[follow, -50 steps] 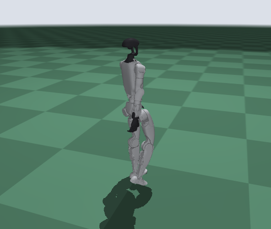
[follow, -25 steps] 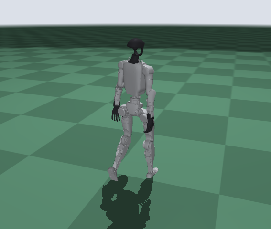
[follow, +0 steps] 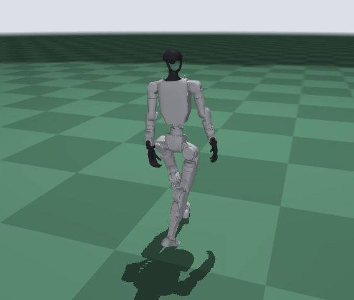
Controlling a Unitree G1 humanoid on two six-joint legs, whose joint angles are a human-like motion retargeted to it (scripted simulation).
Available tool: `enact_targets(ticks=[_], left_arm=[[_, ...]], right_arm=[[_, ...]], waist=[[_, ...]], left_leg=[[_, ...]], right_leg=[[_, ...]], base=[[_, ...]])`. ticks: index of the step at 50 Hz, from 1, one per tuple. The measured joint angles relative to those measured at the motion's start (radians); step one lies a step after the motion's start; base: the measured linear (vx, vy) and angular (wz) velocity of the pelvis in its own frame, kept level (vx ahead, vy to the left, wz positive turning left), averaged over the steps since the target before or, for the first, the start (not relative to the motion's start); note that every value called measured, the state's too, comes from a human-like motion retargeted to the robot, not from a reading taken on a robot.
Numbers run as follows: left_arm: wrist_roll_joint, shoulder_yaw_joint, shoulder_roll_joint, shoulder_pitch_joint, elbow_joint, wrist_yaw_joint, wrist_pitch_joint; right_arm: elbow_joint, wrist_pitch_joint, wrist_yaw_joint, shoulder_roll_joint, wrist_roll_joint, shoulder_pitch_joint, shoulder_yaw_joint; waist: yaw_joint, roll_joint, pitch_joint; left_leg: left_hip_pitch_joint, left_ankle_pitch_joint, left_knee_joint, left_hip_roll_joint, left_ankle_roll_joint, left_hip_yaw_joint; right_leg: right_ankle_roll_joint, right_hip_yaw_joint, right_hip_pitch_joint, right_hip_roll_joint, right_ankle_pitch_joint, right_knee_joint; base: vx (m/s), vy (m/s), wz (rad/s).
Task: Walk run
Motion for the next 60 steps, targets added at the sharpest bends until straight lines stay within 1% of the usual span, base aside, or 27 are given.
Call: enact_targets(ticks=[2,4,5,7,8,10,15,20,24,25,27,28,29,32,33,35,38,39,40,41,42,43,48,51,56,57,60], left_arm=[[-0.018,0.000,0.019,-0.011,0.015,0.009,0.016],[-0.059,-0.016,0.036,-0.043,0.015,0.016,0.040],[-0.081,-0.027,0.045,-0.066,0.015,0.024,0.049],[-0.119,-0.043,0.052,-0.121,0.008,0.055,0.043],[-0.136,-0.052,0.050,-0.152,-0.013,0.064,0.038],[-0.147,-0.071,0.039,-0.210,-0.078,0.059,0.021],[-0.119,-0.182,0.023,-0.345,-0.270,-0.006,-0.064],[-0.089,-0.313,0.072,-0.472,-0.392,-0.017,-0.132],[-0.041,-0.354,0.096,-0.522,-0.427,0.019,-0.147],[-0.032,-0.356,0.096,-0.525,-0.429,0.033,-0.145],[-0.032,-0.346,0.090,-0.517,-0.410,0.063,-0.137],[-0.037,-0.337,0.085,-0.509,-0.392,0.075,-0.133],[-0.042,-0.326,0.079,-0.500,-0.366,0.081,-0.130],[-0.045,-0.295,0.064,-0.457,-0.265,0.067,-0.119],[-0.037,-0.288,0.063,-0.435,-0.228,0.052,-0.109],[0.005,-0.262,0.064,-0.376,-0.153,0.028,-0.073],[0.078,-0.229,0.052,-0.285,-0.046,0.035,0.026],[0.087,-0.230,0.055,-0.263,-0.015,0.035,0.046],[0.092,-0.231,0.060,-0.246,0.015,0.033,0.061],[0.106,-0.228,0.065,-0.209,0.015,0.024,0.073],[0.121,-0.223,0.068,-0.172,0.015,0.018,0.082],[0.140,-0.215,0.070,-0.132,0.015,0.018,0.085],[0.194,-0.136,0.064,0.001,0.015,0.059,0.075],[0.166,-0.104,0.064,0.049,0.015,0.046,0.075],[0.107,-0.058,0.046,0.078,0.015,0.007,0.092],[0.093,-0.054,0.042,0.076,0.015,0.002,0.089],[0.065,-0.051,0.032,0.056,0.015,-0.003,0.058]], right_arm=[[0.012,-0.002,-0.010,0.025,-0.027,0.032,0.003],[0.033,-0.001,-0.025,0.043,-0.028,0.067,0.010],[0.048,-0.003,-0.031,0.047,-0.020,0.084,0.013],[0.079,-0.002,-0.016,0.045,-0.013,0.120,0.013],[0.086,0.008,-0.001,0.046,-0.018,0.135,0.006],[0.085,0.034,0.017,0.051,-0.032,0.175,-0.018],[0.108,0.005,-0.035,0.067,0.044,0.290,-0.051],[0.147,0.027,0.004,0.091,0.078,0.359,-0.066],[0.153,0.037,0.036,0.105,0.052,0.369,-0.074],[0.149,0.038,0.039,0.108,0.044,0.368,-0.073],[0.136,0.039,0.031,0.108,0.033,0.359,-0.069],[0.130,0.039,0.023,0.106,0.032,0.351,-0.065],[0.127,0.041,0.014,0.103,0.033,0.341,-0.062],[0.122,0.055,-0.010,0.089,0.042,0.300,-0.071],[0.120,0.058,-0.014,0.085,0.042,0.289,-0.082],[0.118,0.062,-0.015,0.081,0.044,0.271,-0.095],[0.121,0.075,0.017,0.063,0.082,0.223,-0.107],[0.117,0.079,0.028,0.054,0.098,0.199,-0.108],[0.111,0.083,0.038,0.044,0.113,0.171,-0.105],[0.102,0.082,0.035,0.046,0.131,0.147,-0.094],[0.092,0.079,0.030,0.050,0.147,0.125,-0.083],[0.078,0.073,0.021,0.058,0.157,0.106,-0.071],[-0.054,0.009,0.019,0.069,0.146,0.023,-0.009],[-0.134,-0.031,0.018,0.059,0.117,-0.014,0.028],[-0.171,-0.060,-0.024,0.024,0.083,-0.060,0.066],[-0.166,-0.060,-0.029,0.020,0.083,-0.064,0.072],[-0.138,-0.056,-0.022,0.017,0.087,-0.062,0.081]], waist=[[-0.026,-0.013,-0.030],[-0.048,0.017,-0.035],[-0.069,0.046,-0.035],[-0.095,0.089,-0.036],[-0.094,0.116,-0.042],[-0.095,0.151,-0.045],[-0.159,0.214,-0.041],[-0.199,0.164,-0.024],[-0.212,0.140,-0.003],[-0.215,0.142,0.001],[-0.215,0.142,0.009],[-0.212,0.142,0.010],[-0.221,0.145,0.009],[-0.262,0.158,-0.008],[-0.288,0.162,-0.014],[-0.359,0.185,-0.029],[-0.365,0.199,-0.046],[-0.372,0.183,-0.048],[-0.380,0.160,-0.051],[-0.368,0.142,-0.052],[-0.360,0.128,-0.051],[-0.356,0.120,-0.047],[-0.244,0.045,-0.007],[-0.188,0.041,0.011],[-0.141,0.062,0.031],[-0.131,0.061,0.032],[-0.108,0.052,0.030]], left_leg=[[-0.002,-0.057,0.042,-0.011,0.000,-0.118],[0.001,-0.100,0.097,0.003,0.000,-0.195],[0.027,-0.121,0.112,0.019,0.000,-0.200],[0.103,-0.150,0.100,0.034,0.000,-0.204],[0.120,-0.159,0.092,0.046,0.000,-0.229],[0.154,-0.176,0.087,0.044,0.000,-0.269],[0.273,-0.192,0.043,0.015,-0.004,-0.376],[0.392,-0.226,0.028,-0.071,-0.009,-0.474],[0.494,-0.251,0.024,-0.094,-0.035,-0.545],[0.517,-0.254,0.024,-0.091,-0.044,-0.561],[0.559,-0.253,0.026,-0.092,-0.066,-0.575],[0.577,-0.247,0.028,-0.092,-0.078,-0.574],[0.589,-0.235,0.035,-0.090,-0.094,-0.582],[0.607,-0.157,0.071,-0.080,-0.165,-0.617],[0.612,-0.112,0.094,-0.079,-0.200,-0.641],[0.609,0.033,0.170,-0.055,-0.296,-0.706],[0.520,0.290,0.393,-0.026,-0.502,-0.642],[0.475,0.354,0.484,-0.045,-0.524,-0.590],[0.426,0.414,0.573,-0.073,-0.524,-0.519],[0.385,0.442,0.648,-0.066,-0.524,-0.493],[0.345,0.445,0.711,-0.061,-0.523,-0.488],[0.307,0.397,0.751,-0.060,-0.523,-0.527],[0.093,0.119,0.811,0.092,-0.302,-0.279],[-0.002,0.037,0.648,0.102,-0.246,-0.271],[-0.056,0.029,0.198,0.104,-0.173,-0.251],[-0.060,0.013,0.114,0.096,-0.171,-0.242],[-0.060,-0.037,-0.086,0.043,-0.240,-0.301]], right_leg=[[0.065,-0.029,-0.005,-0.008,0.177,0.064],[0.130,0.052,-0.042,0.041,0.347,0.183],[0.151,0.088,-0.069,0.089,0.411,0.257],[0.166,0.091,-0.145,0.138,0.454,0.453],[0.164,0.103,-0.182,0.161,0.430,0.495],[0.139,0.124,-0.264,0.173,0.309,0.592],[0.047,0.102,-0.413,0.080,0.079,0.556],[0.046,0.140,-0.469,-0.063,0.077,0.199],[0.017,0.251,-0.525,-0.064,0.034,-0.027],[0.016,0.266,-0.539,-0.053,0.035,-0.079],[0.126,0.240,-0.552,-0.042,-0.009,-0.154],[0.139,0.174,-0.555,-0.049,-0.018,-0.165],[0.111,0.162,-0.556,-0.041,-0.015,-0.160],[-0.026,0.113,-0.556,-0.023,0.024,-0.089],[-0.012,0.046,-0.551,-0.041,0.055,-0.066],[-0.031,0.162,-0.533,-0.012,0.070,-0.032],[-0.066,0.158,-0.504,-0.030,0.013,0.031],[-0.065,0.144,-0.490,-0.067,-0.002,0.039],[-0.061,0.135,-0.477,-0.110,-0.017,0.045],[-0.082,0.145,-0.453,-0.094,-0.030,0.035],[-0.105,0.155,-0.427,-0.073,-0.040,0.024],[-0.129,0.162,-0.397,-0.042,-0.046,0.007],[-0.169,0.227,-0.291,-0.014,-0.060,-0.043],[-0.183,0.253,-0.240,0.022,-0.083,-0.058],[-0.210,0.271,-0.146,0.088,-0.137,-0.063],[-0.211,0.272,-0.126,0.093,-0.145,-0.064],[-0.210,0.257,-0.066,0.097,-0.161,-0.062]], base=[[1.08,-0.05,0.07],[0.84,0.12,0.75],[0.93,0.11,1.36],[0.98,0.09,1.21],[0.85,0.16,0.85],[0.70,0.21,0.98],[0.74,0.14,1.78],[0.71,-0.07,1.53],[0.86,-0.20,1.02],[0.65,-0.15,0.65],[0.74,-0.20,0.36],[0.90,-0.27,0.29],[0.84,-0.23,0.47],[0.81,-0.20,0.89],[1.01,-0.31,1.43],[1.06,-0.40,1.50],[0.95,-0.29,0.68],[0.84,0.02,0.79],[0.66,0.00,0.32],[0.64,-0.21,-0.06],[0.75,-0.60,-0.33],[0.78,-0.64,-0.24],[0.65,-0.35,-0.83],[0.57,-0.19,-0.68],[0.76,-0.09,-0.29],[0.99,-0.08,-0.47],[0.87,-0.06,-0.36]])
